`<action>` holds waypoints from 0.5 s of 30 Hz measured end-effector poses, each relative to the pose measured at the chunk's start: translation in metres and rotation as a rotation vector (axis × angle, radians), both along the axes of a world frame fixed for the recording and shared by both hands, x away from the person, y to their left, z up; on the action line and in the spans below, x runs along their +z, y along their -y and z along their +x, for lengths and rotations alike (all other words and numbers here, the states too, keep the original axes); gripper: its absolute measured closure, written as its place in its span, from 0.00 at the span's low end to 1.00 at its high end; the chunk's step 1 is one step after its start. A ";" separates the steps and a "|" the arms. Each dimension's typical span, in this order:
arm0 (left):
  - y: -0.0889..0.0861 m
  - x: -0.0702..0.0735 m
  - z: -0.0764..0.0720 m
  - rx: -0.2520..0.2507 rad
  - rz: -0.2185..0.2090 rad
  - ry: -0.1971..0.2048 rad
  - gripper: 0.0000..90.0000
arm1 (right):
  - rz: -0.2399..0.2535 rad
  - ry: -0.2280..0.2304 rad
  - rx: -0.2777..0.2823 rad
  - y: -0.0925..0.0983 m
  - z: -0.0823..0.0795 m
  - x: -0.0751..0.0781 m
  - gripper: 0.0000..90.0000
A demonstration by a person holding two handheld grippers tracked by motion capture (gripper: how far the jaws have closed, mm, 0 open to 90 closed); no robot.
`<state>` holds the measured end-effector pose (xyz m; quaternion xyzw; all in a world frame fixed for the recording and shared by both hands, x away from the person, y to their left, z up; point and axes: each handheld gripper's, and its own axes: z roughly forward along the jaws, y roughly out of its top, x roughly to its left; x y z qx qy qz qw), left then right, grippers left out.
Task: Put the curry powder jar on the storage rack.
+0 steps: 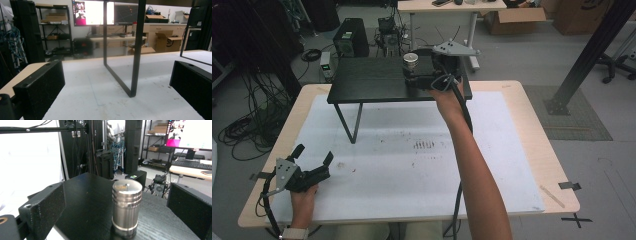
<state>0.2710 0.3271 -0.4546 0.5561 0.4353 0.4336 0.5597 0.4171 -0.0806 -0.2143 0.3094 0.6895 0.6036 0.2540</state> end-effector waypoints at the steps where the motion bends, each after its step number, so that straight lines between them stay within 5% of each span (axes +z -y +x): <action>1: 0.000 0.000 0.000 0.000 0.000 -0.001 0.00 | -0.003 -0.001 0.004 0.001 -0.003 0.000 0.01; 15: 0.001 0.000 0.001 0.000 0.007 -0.007 0.00 | -0.024 0.050 0.074 0.016 -0.044 -0.008 0.01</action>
